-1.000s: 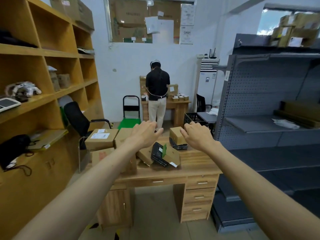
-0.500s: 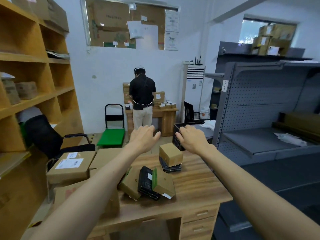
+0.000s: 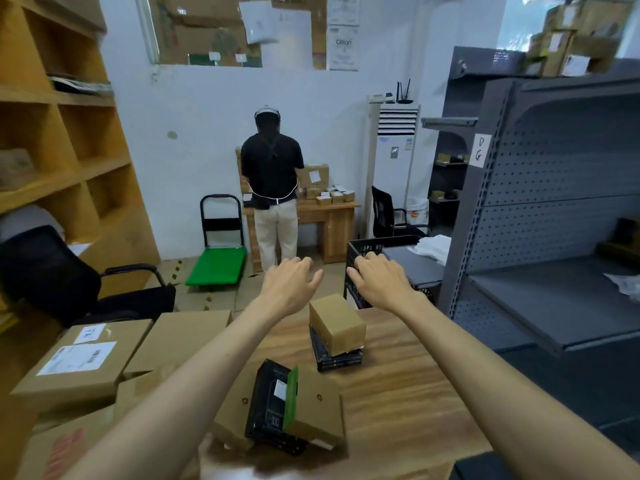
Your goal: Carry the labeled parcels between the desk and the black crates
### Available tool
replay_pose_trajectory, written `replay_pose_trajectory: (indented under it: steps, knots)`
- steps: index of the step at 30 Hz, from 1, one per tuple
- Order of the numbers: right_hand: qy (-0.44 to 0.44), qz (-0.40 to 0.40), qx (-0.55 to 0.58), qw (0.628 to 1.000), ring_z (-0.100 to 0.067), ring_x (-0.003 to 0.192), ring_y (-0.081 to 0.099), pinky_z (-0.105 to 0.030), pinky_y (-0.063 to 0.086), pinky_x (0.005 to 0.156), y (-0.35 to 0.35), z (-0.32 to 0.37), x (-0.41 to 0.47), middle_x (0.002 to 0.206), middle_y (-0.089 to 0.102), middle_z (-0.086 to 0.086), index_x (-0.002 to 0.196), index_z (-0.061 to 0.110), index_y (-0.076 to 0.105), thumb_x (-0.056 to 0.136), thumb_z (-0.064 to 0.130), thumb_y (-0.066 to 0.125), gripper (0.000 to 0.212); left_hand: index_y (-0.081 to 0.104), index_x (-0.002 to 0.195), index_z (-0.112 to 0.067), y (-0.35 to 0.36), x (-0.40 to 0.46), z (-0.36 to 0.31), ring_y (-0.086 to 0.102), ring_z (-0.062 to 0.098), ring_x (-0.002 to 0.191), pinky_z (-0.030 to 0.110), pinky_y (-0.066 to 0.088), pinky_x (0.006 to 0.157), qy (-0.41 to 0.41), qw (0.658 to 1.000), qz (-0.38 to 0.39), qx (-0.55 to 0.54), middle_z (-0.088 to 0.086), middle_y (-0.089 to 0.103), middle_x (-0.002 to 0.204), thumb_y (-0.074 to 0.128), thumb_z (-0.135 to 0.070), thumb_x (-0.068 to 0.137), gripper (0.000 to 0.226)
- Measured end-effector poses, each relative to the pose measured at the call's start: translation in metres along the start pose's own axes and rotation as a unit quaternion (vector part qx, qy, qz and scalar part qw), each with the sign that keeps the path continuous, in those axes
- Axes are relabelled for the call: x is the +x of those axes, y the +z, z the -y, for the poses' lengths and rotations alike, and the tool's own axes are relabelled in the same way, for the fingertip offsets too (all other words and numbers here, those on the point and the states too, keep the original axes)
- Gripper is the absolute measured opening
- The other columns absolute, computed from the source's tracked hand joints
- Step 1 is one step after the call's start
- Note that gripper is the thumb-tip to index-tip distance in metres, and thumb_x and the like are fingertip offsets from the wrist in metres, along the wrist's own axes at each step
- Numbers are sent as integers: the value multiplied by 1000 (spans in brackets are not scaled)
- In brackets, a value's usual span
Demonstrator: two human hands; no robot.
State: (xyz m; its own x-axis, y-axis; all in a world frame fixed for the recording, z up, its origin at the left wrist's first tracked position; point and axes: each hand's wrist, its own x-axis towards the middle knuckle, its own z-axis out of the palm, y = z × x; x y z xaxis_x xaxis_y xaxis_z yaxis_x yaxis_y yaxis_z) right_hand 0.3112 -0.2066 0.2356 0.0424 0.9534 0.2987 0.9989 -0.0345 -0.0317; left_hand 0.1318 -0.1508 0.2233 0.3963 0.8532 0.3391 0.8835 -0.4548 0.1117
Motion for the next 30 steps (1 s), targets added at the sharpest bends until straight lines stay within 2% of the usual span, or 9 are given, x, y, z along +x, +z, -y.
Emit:
replay_pose_trajectory:
  steps: [3,6,11,15,21,25,30]
  knots:
    - [-13,3,11,1000,-35,113,54,-45,42,90,15,-23,50,121,59,-15,115,8,58,107,37,30,40,64,110,-19,19,47,-5,63,21,91,38,53,76,-16,1000,7,-3,2,68,103,38,-52,105,43]
    - [-29,-1,19,999,-34,114,54,-45,42,90,30,-46,99,122,59,-14,118,9,58,107,38,31,41,65,112,-18,37,95,-13,63,19,90,38,54,78,-21,1000,-4,-7,3,68,105,39,-50,105,42]
    - [-53,18,25,998,-36,115,55,-45,44,90,74,-83,164,124,59,-16,119,9,58,106,39,31,42,63,120,-17,78,150,-19,62,22,105,34,42,74,-53,999,9,11,5,67,117,39,-51,105,45]
    - [-56,49,46,996,-37,113,57,-45,45,89,119,-102,195,122,60,-16,115,9,61,105,40,32,43,59,131,-17,119,169,-8,59,26,119,40,46,88,-104,993,50,-3,7,64,129,39,-50,105,47]
    - [-26,115,89,989,-36,110,58,-43,45,88,192,-117,206,117,63,-16,109,7,63,104,38,37,40,54,138,-16,184,180,4,59,27,118,39,48,91,-177,978,103,-47,8,62,133,44,-40,104,43]
    - [10,153,117,981,-36,106,59,-41,45,79,247,-126,199,112,66,-15,104,8,62,102,39,41,38,53,140,-17,230,174,4,61,30,116,38,48,87,-185,971,126,-79,8,61,132,45,-38,104,42]
    - [64,221,135,964,-38,114,55,-45,44,90,314,-138,184,121,61,-15,116,8,56,103,40,43,37,51,144,-17,300,155,5,53,35,123,44,47,98,-211,948,191,-144,12,56,140,50,-32,102,44]
